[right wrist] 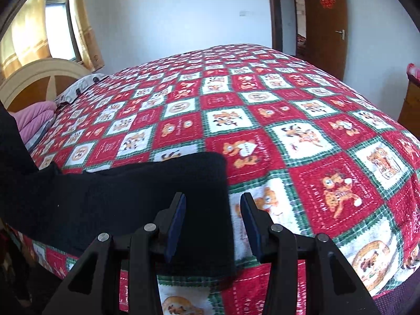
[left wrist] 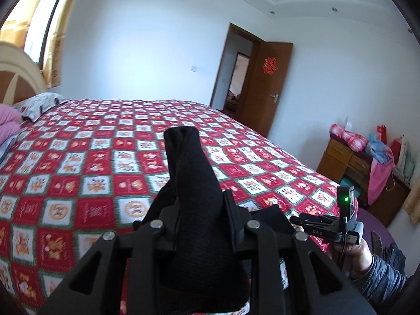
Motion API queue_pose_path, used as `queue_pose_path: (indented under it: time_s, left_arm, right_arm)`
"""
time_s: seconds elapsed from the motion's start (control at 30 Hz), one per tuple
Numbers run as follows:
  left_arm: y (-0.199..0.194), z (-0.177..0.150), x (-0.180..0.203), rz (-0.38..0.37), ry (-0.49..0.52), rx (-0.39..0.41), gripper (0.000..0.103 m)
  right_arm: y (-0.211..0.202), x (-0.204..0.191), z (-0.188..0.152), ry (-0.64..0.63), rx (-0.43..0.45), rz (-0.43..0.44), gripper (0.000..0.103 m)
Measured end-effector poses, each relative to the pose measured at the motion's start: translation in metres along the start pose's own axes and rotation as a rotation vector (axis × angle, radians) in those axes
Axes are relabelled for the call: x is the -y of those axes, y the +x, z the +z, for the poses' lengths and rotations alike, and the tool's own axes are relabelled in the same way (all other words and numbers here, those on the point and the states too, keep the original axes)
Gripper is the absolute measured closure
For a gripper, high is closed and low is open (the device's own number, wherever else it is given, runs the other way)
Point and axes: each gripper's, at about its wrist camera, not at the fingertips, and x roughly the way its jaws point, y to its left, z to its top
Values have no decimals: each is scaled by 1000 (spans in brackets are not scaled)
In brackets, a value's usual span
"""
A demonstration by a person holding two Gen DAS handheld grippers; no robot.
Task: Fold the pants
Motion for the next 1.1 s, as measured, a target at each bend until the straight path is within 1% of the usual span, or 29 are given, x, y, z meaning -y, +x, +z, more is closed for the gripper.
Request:
queue_pose_path:
  time_s: [0.2, 0.4, 0.6, 0.77, 0.9, 1.0, 1.03, 1.1]
  left_arm:
    - [40, 6, 32, -20, 55, -71, 76]
    - [93, -7, 72, -41, 127, -171, 76]
    - [130, -23, 98, -62, 166, -253, 76]
    - [153, -38, 119, -72, 204, -297, 76]
    - [167, -55, 131, -61, 244, -314, 76]
    - [177, -68, 138, -54, 272, -324, 75]
    - [180, -73, 142, -49, 294, -328, 74]
    - [182, -78, 146, -51, 307, -322, 68]
  right_arm:
    - [0, 25, 6, 60, 10, -20, 58]
    - [5, 47, 7, 125, 6, -36, 58]
    - [10, 52, 4, 138, 0, -38, 58]
    - [15, 50, 1, 142, -10, -25, 58]
    - [14, 49, 1, 156, 8, 11, 58]
    - [11, 53, 1, 200, 24, 83, 57]
    - [11, 54, 1, 215, 25, 104, 57]
    - [12, 56, 1, 233, 20, 131, 57]
